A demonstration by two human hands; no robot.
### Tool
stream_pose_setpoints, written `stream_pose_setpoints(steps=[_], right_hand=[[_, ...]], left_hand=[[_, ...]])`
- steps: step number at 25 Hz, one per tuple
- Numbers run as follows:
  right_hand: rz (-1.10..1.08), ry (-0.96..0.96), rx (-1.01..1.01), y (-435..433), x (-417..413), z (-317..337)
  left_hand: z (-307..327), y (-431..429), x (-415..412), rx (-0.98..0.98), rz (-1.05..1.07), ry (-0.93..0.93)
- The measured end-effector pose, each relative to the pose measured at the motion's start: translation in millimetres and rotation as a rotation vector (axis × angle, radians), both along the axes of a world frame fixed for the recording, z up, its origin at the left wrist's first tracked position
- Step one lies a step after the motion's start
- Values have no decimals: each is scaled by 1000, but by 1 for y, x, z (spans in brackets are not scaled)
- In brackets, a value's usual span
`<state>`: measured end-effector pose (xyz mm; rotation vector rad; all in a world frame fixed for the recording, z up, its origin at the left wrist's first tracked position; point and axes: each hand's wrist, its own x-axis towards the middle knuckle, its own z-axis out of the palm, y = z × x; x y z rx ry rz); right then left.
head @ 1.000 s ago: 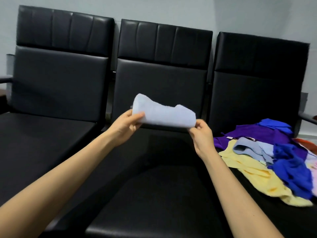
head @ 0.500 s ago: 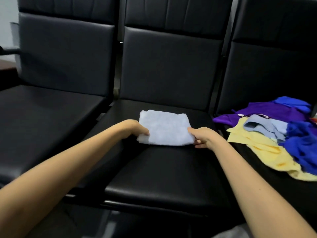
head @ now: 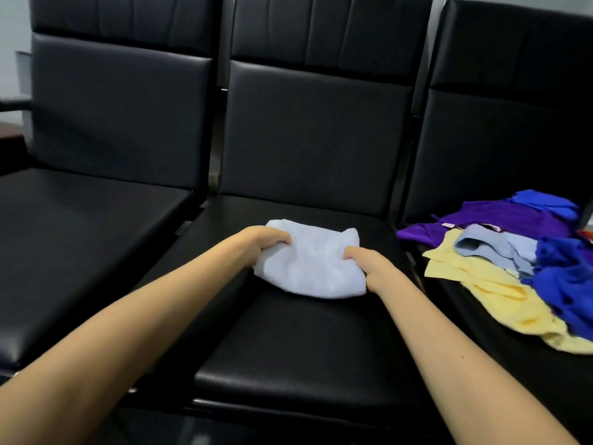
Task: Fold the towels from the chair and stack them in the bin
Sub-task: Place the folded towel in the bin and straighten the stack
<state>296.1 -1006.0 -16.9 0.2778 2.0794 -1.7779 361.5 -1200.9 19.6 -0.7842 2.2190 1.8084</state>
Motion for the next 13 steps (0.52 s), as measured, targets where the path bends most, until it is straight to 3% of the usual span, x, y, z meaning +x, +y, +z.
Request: stream_pose_setpoints(steps=[6,9,13], right_hand=[[-119,-4,-263,23,30,19],[-140,53,-289,42,36,26],[-167,200,-222,79,39,33]], left_hand=[[12,18,2,330,-60,-31],[14,32,6,468,-59,-28],[31,67,7,512,-80,32]])
